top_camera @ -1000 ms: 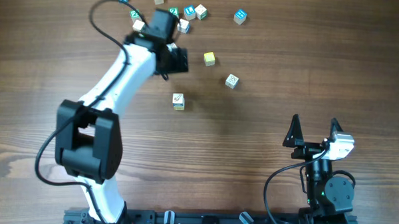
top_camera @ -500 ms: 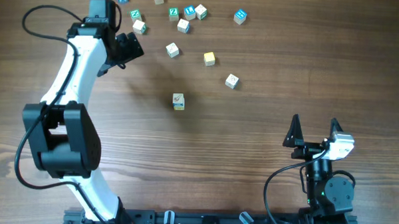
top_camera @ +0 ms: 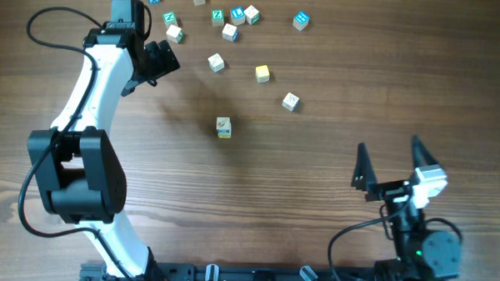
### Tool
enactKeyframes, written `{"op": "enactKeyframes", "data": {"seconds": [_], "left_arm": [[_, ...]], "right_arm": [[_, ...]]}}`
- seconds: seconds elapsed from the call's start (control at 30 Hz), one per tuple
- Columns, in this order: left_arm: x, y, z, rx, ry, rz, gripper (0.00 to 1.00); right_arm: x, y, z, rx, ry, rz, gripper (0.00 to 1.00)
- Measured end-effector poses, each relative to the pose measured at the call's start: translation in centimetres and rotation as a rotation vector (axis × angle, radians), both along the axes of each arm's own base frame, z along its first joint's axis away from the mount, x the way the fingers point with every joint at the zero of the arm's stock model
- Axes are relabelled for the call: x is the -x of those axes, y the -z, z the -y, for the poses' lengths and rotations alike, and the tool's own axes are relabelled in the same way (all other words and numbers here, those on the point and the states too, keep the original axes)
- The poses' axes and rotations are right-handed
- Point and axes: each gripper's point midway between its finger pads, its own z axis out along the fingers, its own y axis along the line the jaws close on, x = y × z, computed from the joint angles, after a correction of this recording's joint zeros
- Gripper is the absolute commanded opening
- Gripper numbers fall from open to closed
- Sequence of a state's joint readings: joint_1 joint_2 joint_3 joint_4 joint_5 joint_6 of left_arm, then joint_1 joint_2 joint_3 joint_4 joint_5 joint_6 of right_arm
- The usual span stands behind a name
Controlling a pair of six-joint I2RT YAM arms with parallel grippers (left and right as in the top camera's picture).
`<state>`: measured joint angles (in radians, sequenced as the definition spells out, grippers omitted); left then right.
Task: Form a tower
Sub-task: 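Reach the right gripper to the yellow S block and grasp it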
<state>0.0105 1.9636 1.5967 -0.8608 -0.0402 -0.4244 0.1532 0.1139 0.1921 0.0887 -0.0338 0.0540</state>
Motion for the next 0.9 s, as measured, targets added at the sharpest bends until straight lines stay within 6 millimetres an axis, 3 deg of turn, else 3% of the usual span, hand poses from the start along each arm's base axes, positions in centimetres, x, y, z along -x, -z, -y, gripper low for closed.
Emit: {"op": "enactKeyframes", "data": {"seconds": [0.1,0.2,0.43,0.5,0.6,0.67,0.73,0.87,0.9], "left_arm": [[0.0,0.0,0.0,0.000,0.000,0.000,1.00],[0.0,0.0,0.0,0.000,0.000,0.000,1.00],[0.0,0.0,0.0,0.000,0.000,0.001,1.00],[0.0,0.0,0.0,0.000,0.000,0.002,1.00],[0.0,0.0,0.0,0.000,0.000,0.000,1.00],[0.0,0.0,0.0,0.000,0.000,0.000,1.00],[0.0,0.0,0.0,0.000,0.000,0.000,1.00],[0.0,0.0,0.0,0.000,0.000,0.000,1.00],[0.0,0.0,0.0,0.000,0.000,0.000,1.00]], "right_arm": [[-0.2,-5.3,-0.3,0.014,-0.013,-0.001,1.00],[-2.2,-9.9,-1.4,0.056,-0.056,-0.093,1.00],[-9.4,-14.7,-4.3,0.120,-0.170,-0.439,1.00],[-12.5,-16.5,-5.1,0.126,-0.193,-0.534,1.00],[-15.7,-16.4,-5.8,0.134,-0.211,-0.647,1.00],[-18.2,-15.2,-6.3,0.135,-0.217,-0.702,1.00],[-20.5,-13.2,-6.8,0.136,-0.225,-0.743,1.00],[-24.4,-7.0,-7.7,0.122,-0.242,-0.874,1.00],[-25.1,-5.4,-8.0,0.104,-0.248,-0.914,0.93]]}}
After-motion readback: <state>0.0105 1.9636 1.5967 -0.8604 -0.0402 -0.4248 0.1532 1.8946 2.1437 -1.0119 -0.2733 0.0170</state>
